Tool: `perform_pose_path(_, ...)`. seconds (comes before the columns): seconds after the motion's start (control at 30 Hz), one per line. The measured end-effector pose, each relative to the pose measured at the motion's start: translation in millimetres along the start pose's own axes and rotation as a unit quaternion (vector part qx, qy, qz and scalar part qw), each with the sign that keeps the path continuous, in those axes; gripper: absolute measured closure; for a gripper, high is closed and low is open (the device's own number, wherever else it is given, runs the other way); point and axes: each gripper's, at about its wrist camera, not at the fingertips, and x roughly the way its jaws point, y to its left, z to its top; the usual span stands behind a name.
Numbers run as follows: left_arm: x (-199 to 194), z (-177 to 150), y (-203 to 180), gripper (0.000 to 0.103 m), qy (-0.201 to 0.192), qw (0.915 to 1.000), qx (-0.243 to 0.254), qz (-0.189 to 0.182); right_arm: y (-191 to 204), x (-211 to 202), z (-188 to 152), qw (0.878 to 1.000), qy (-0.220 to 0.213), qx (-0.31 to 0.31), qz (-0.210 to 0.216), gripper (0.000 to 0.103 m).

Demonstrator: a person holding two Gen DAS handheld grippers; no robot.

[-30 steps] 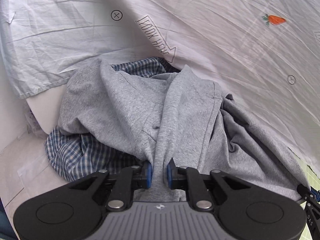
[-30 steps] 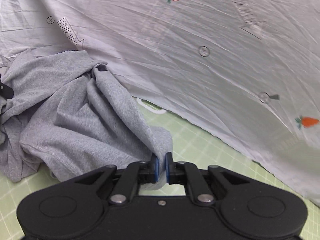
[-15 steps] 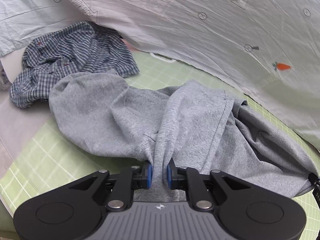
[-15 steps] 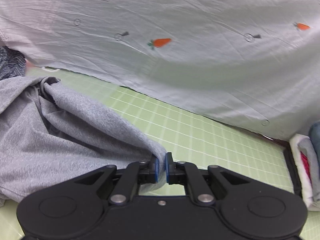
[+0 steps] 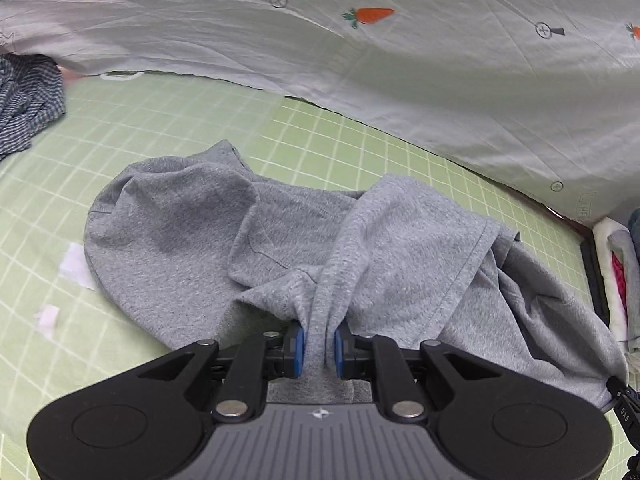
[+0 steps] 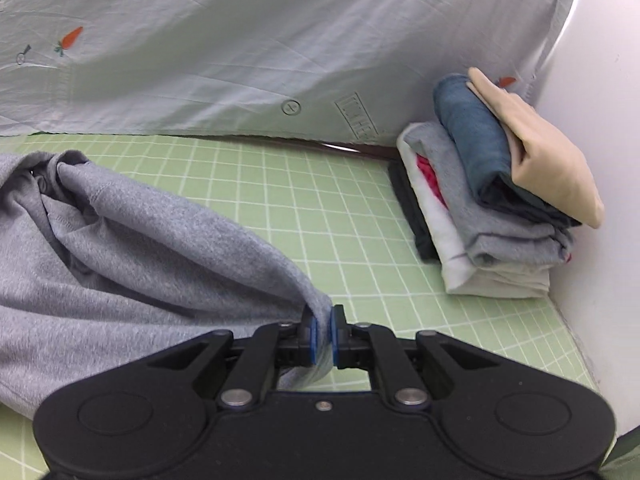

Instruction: Fold clothes

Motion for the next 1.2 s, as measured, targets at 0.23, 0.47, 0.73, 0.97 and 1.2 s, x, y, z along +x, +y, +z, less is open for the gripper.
perform_pose_path(0.23,-1,-8,-12,0.079,-0.006,0.9997,-0.01,0.021,-10,19,-6,0.999,0.024,-0.013,0.019,0.084)
perform_pose_path(0.47,-45,-26,28,0.061,-0.033,0.9958,-0.053,0.067,19,-2,14,0.998,-0.027,-0.021,0.05,0.056)
perform_pose_path(0.73,-70,-43,79,0.052,-0.022,0.9927,-0.082,0.086,91,-59,18,0.987,-0.052,-0.041,0.145,0.04)
perform_pose_path(0.97,-80,-45,121,0.047,-0.006,0.9957,-0.047,0.08,173,-105,6,0.975,-0.044,-0.075,0.206,0.037)
perform_pose_path(1.2,-88,-37,176,0.047,0.011,0.9963,-0.013,0.084,244,-129,-2,0.968,-0.022,-0.073,0.24,0.031)
